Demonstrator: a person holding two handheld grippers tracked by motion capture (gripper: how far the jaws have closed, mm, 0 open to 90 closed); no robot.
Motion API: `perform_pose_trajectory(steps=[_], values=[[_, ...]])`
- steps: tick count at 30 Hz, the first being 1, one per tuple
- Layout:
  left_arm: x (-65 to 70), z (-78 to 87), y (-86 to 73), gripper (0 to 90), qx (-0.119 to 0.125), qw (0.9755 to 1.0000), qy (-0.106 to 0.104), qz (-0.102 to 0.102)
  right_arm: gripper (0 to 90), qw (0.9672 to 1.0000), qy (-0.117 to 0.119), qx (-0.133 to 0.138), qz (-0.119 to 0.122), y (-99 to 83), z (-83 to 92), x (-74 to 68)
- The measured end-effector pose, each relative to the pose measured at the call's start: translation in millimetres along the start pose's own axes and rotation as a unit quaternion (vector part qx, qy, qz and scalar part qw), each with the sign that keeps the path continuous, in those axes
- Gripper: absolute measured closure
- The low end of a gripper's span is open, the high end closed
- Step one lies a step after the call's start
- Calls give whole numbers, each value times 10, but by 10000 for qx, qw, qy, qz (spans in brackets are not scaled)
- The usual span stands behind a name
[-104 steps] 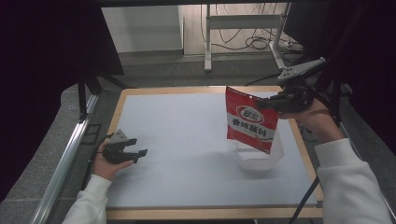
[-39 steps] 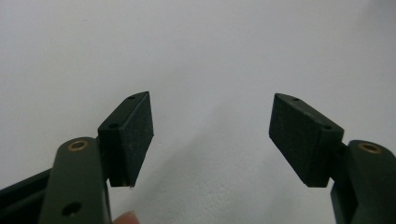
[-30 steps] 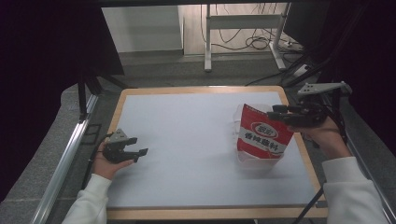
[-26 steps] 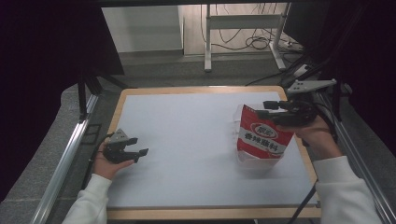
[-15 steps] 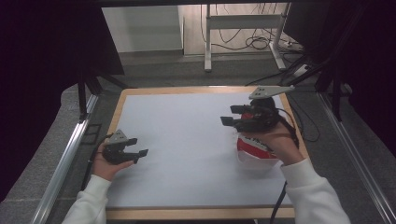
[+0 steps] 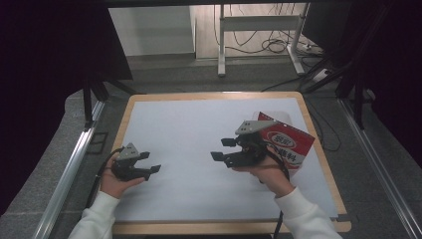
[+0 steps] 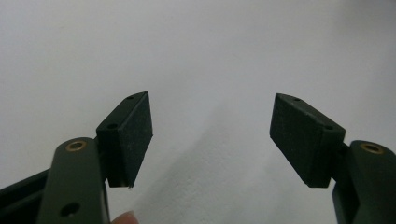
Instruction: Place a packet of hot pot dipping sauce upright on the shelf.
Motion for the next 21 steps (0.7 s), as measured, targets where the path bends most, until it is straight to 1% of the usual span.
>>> perform_pose_trajectory(steps=[1, 2, 3, 4, 5, 6, 9, 10, 12, 13, 14, 15, 19, 21], values=[[10, 0, -1, 292, 5, 10000, -1, 4, 374, 9999, 55, -49, -106, -101, -80, 27], [18, 0, -3, 292, 9, 10000, 3, -5, 374, 9999, 55, -49, -106, -101, -80, 27], [28, 5, -6, 292, 1, 10000, 6, -14, 383, 9996, 80, -21, -275, -199, -149, 67], [42, 14, -10, 291, -5, 10000, 0, -12, 383, 9994, 105, -24, -330, -228, -167, 77], [42, 14, -10, 291, -5, 10000, 0, -12, 383, 9994, 105, -24, -330, -228, -167, 77], [54, 13, -12, 291, 24, 10000, -9, 42, 383, 9992, 108, -20, -378, -292, -205, 102], [50, 3, -11, 291, 24, 10000, -16, 58, 379, 9993, 36, -119, -365, -327, -230, 129], [49, -4, -12, 290, 20, 10000, -13, 62, 379, 9993, 3, -97, -365, -332, -229, 139], [48, -30, -24, 281, -45, 10000, -31, 39, 372, 9992, -21, -96, -393, -344, -234, 152], [47, -53, -35, 271, -100, 9999, -26, -7, 364, 9992, -83, -126, -382, -373, -253, 163], [47, -53, -35, 267, -100, 9999, -26, -7, 364, 9992, -83, -126, -382, -373, -253, 163], [43, -73, -36, 264, -103, 9999, -31, 10, 352, 9989, -189, -225, -361, -433, -290, 178], [16, -95, -24, 259, -81, 9999, -10, 70, 348, 9985, -210, -359, -360, -512, -335, 178], [-8, -127, -24, 255, -91, 9999, 19, 61, 343, 9983, -245, -408, -350, -539, -351, 177]])
Point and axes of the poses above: each handheld gripper's, and its own axes: z roughly backward along the jaws, y roughly out of its top, x roughly to its right, the point moved 4 cm from there along -z, roughly forward along the jaws, and after that the axes turned 12 degrees about -z, right-handed, at the moved point
